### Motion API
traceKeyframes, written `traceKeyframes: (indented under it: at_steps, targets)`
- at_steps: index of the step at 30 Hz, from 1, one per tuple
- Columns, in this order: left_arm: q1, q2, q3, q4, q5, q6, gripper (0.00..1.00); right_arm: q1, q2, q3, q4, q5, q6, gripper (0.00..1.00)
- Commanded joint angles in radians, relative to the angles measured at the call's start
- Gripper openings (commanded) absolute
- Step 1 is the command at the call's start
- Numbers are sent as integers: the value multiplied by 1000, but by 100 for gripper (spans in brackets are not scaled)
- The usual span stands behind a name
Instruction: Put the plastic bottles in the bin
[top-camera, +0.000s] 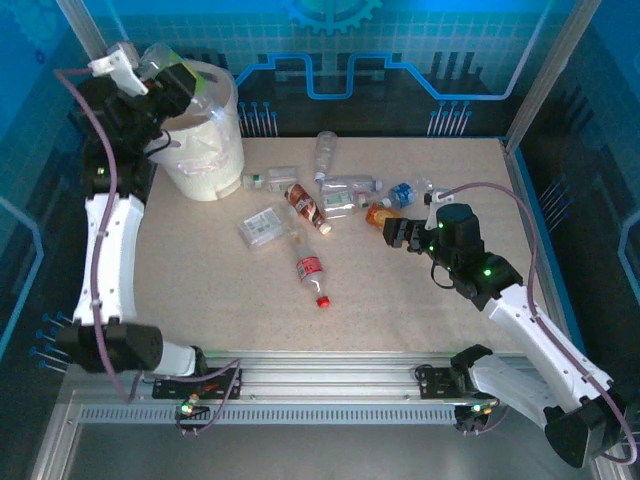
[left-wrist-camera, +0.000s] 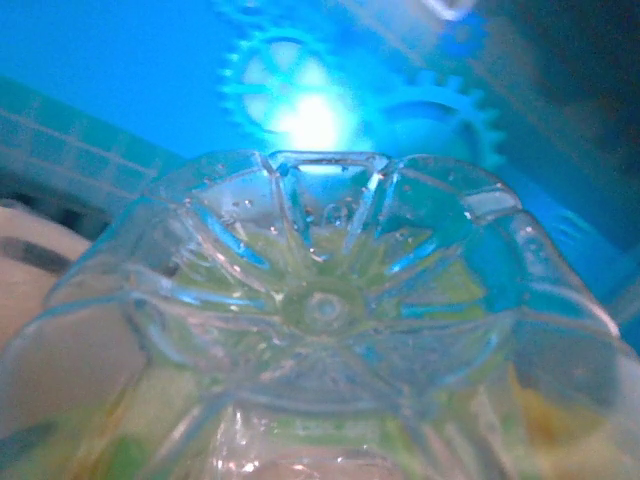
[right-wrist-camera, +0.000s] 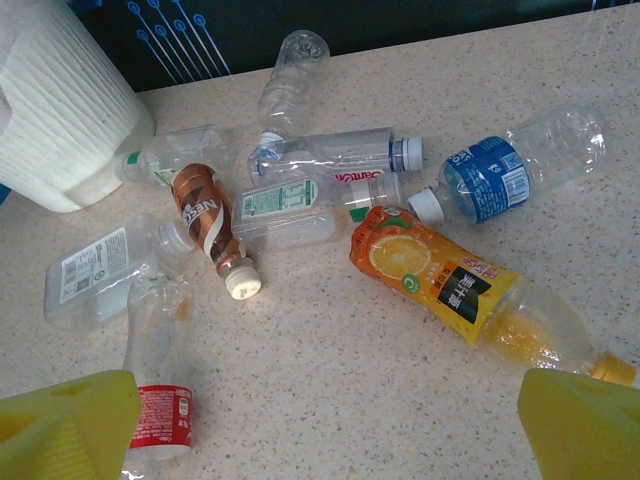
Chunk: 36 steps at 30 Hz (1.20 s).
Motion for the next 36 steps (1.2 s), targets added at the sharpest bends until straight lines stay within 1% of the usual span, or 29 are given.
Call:
traceKeyframes:
  at_steps: [1,3,5,8,11,12,14,17,20,22,26,28,30,33,36]
  targets:
    - [40,108,78,-54,-146,18,44,-4,-16,50,-29,-8,22,98]
    - [49,177,132,-53,-184,17,44,-3,-33,56,-47,-3,23,98]
    - [50,250,193,-68,-245,-4,45,-1,-57,55,-76,12,26,98]
    - [50,328,235,-47,-353,-89,46,0,-92,46,-109,32,33,98]
    - [50,392,271,-27,-422,-175,45,0,-124,40,-132,50,40,99]
    - [50,412,291,-40,-440,-201,44,0,-132,40,-139,56,40,99]
    - [50,454,328,-72,-470,-267,46,0,-148,40,-150,69,41,99]
    - [50,497,349,-68,-499,-323,53,0,-164,40,-159,84,40,99]
    - [50,528,374,-54,-540,-347,61,-1,-172,40,-169,95,28,99]
    - [52,544,391,-43,-541,-352,68,0,-174,40,-177,100,22,99]
    - [52,557,415,-17,-506,-359,89,0,-180,40,-179,105,23,99]
    - [50,544,405,-18,-498,-369,98,0,-182,40,-178,104,27,100]
    - [50,517,373,6,-479,-369,99,0,-183,40,-176,102,29,100]
    - [50,454,288,62,-417,-375,99,-1,-180,12,-175,99,31,100]
    - [50,367,157,151,-305,-407,99,0,-172,8,-161,88,30,100]
